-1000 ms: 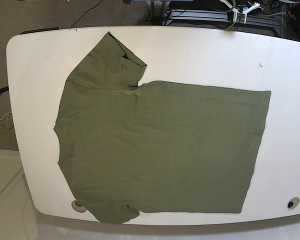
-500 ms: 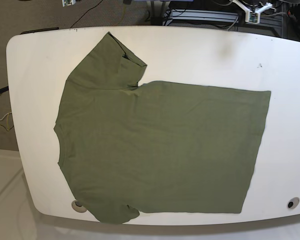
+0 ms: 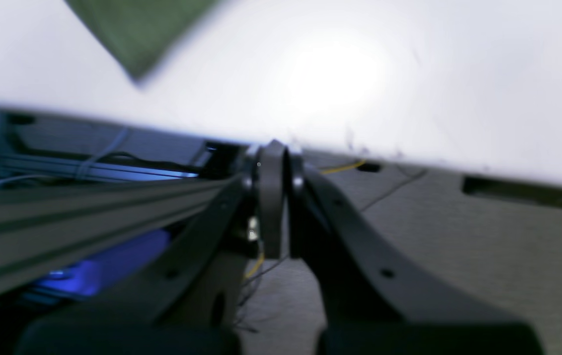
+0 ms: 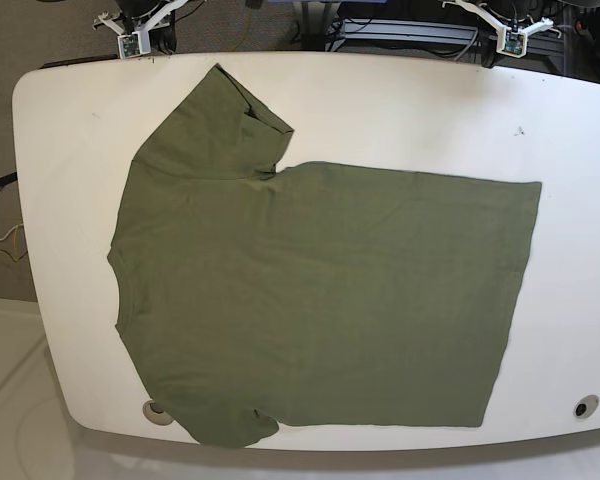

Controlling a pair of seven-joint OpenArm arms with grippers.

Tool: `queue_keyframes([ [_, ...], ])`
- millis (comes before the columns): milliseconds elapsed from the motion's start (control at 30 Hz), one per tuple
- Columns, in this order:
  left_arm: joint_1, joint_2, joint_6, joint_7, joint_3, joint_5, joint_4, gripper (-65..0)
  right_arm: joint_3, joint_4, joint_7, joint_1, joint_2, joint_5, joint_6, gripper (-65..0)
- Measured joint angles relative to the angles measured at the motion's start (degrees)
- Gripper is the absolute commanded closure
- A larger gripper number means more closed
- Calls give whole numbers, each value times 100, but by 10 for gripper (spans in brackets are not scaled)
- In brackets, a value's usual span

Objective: Fold the T-shirt properly
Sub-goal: 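Move right gripper over the green shirt sleeve, left gripper over hem corner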

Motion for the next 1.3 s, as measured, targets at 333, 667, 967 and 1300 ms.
queue_keyframes([
  [333,-61,-236,-4,120,-247,-334,730,-48,109,592,-236,188,-61,127,-7,0],
  [667,-151,-433,-35,203,-387,-667,1130,-100,70,861,-197,286,-57,107,-39,-23],
  [967,-221,-72,-197,409,-345,-127,1270,-262,258,986,-855,560,-118,354,15,-265],
  [1300,-496,22,-35,638,-487,-57,1233,-269,514,1010,-1071,852,-332,664,330,-344],
])
